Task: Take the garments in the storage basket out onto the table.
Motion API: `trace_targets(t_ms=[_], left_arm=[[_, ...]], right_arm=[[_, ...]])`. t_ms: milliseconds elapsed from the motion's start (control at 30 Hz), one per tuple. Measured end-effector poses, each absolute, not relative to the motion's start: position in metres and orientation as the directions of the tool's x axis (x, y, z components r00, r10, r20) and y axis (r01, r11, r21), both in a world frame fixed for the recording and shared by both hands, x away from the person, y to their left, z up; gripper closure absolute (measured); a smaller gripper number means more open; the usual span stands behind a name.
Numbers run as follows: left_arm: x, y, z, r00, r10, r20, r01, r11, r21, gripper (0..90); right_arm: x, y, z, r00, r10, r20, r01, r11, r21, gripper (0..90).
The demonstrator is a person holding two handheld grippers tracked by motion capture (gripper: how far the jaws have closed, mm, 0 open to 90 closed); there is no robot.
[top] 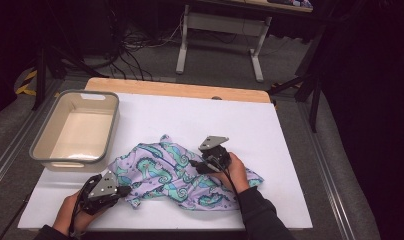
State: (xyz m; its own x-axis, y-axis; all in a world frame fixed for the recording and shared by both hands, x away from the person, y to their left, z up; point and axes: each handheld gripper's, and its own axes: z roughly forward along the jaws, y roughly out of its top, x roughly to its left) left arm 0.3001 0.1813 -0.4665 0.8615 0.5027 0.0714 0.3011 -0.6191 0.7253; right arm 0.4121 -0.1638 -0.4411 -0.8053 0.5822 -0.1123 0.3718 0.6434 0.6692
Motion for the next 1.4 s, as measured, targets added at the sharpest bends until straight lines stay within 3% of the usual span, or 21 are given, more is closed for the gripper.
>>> trace_targets(t_ms=[200, 300, 367, 433, 500, 800, 1033, 1100, 1400], left_arm=[[0.302, 0.180, -0.467, 0.861, 0.504, 0.067, 0.304, -0.615, 0.727, 85.7], [0.304, 0.181, -0.467, 0.861, 0.504, 0.064, 0.305, -0.613, 0.729, 85.5], [0.305, 0.179, -0.467, 0.862, 0.503, 0.067, 0.302, -0.613, 0.730, 85.3], [0.306, 0.179, -0.467, 0.862, 0.502, 0.069, 0.300, -0.614, 0.730, 85.2], [0.307, 0.180, -0.467, 0.861, 0.505, 0.064, 0.303, -0.610, 0.732, 85.2], [0.314, 0.172, -0.467, 0.854, 0.513, 0.086, 0.292, -0.609, 0.737, 84.5], [0.337, 0.140, -0.462, 0.852, 0.505, 0.140, 0.252, -0.629, 0.735, 82.0], [0.347, 0.125, -0.460, 0.842, 0.510, 0.175, 0.234, -0.639, 0.733, 72.3], [0.360, 0.116, -0.447, 0.808, 0.564, 0.169, 0.240, -0.578, 0.780, 51.6]], right_arm=[[0.425, -0.156, -0.447, -0.802, 0.593, -0.072, 0.420, 0.646, 0.637, 41.8], [0.427, -0.155, -0.447, -0.809, 0.587, -0.012, 0.448, 0.630, 0.635, 55.7], [0.428, -0.157, -0.446, -0.811, 0.584, 0.019, 0.461, 0.619, 0.636, 72.5], [0.428, -0.157, -0.446, -0.808, 0.588, 0.033, 0.471, 0.611, 0.636, 74.8], [0.429, -0.162, -0.446, -0.790, 0.610, 0.066, 0.501, 0.578, 0.644, 85.3], [0.424, -0.184, -0.434, -0.749, 0.662, -0.037, 0.477, 0.577, 0.663, 87.1], [0.419, -0.213, -0.423, -0.678, 0.725, -0.120, 0.459, 0.545, 0.702, 87.3], [0.417, -0.233, -0.418, -0.631, 0.765, -0.128, 0.463, 0.504, 0.729, 87.3], [0.409, -0.281, -0.412, -0.509, 0.849, -0.139, 0.493, 0.420, 0.762, 87.2]])
